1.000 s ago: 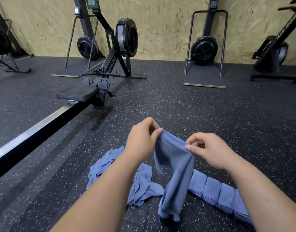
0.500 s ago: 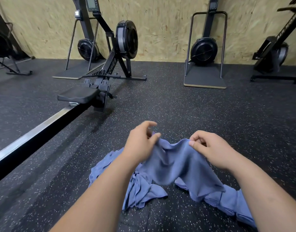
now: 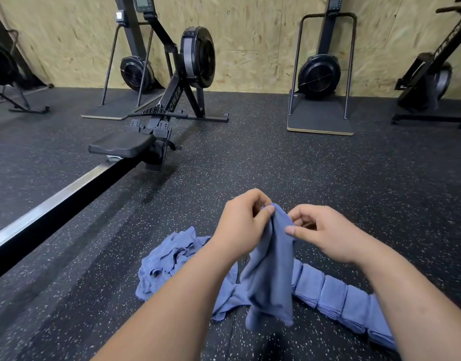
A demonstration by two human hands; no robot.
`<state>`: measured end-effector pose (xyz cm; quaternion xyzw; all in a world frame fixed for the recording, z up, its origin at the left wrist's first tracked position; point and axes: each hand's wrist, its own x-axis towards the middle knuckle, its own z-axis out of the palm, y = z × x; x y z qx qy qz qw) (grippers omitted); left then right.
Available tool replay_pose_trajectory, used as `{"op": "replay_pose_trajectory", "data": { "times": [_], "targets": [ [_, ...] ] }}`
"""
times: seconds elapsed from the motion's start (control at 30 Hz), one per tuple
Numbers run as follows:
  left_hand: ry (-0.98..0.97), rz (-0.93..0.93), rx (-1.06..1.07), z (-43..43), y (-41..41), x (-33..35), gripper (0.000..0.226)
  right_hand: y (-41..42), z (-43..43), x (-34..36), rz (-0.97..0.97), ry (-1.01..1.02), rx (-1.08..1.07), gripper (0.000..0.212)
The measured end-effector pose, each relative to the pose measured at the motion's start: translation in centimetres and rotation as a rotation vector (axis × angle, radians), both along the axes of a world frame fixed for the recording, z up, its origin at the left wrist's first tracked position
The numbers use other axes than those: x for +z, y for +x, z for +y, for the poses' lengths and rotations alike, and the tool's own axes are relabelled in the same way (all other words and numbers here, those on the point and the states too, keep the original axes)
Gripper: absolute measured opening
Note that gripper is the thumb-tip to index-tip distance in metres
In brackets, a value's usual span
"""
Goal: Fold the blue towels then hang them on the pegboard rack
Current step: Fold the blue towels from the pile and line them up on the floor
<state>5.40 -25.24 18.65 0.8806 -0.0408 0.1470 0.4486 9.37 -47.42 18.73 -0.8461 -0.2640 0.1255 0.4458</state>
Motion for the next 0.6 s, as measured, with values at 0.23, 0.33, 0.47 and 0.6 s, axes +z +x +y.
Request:
{"op": "replay_pose_trajectory", "data": {
  "times": [0.23,0.33,0.47,0.6],
  "targets": [
    [-0.154,-0.098,0.358,2.2,0.3,0.8,0.013,0.8,-1.4,-0.7,-0.086,-0.147,-0.111,0.009],
    [-0.036,0.031,0.472,3.6,0.3,0.6,0.008,1.1,-2.0,-0.5,-0.178,-0.209,-0.224,0.011],
    [0.129,0.171,0.298,3.7,0.4,-1.0,0.024,0.4,-1.1,0.0,-0.260,-0.201,-0.218,0.009],
    [0.163,0.115,-0.086,1.5,0.1,-0.8,0.044,-0.4,0.8,0.3,-0.317,-0.183,-0.133,0.007]
  ]
}}
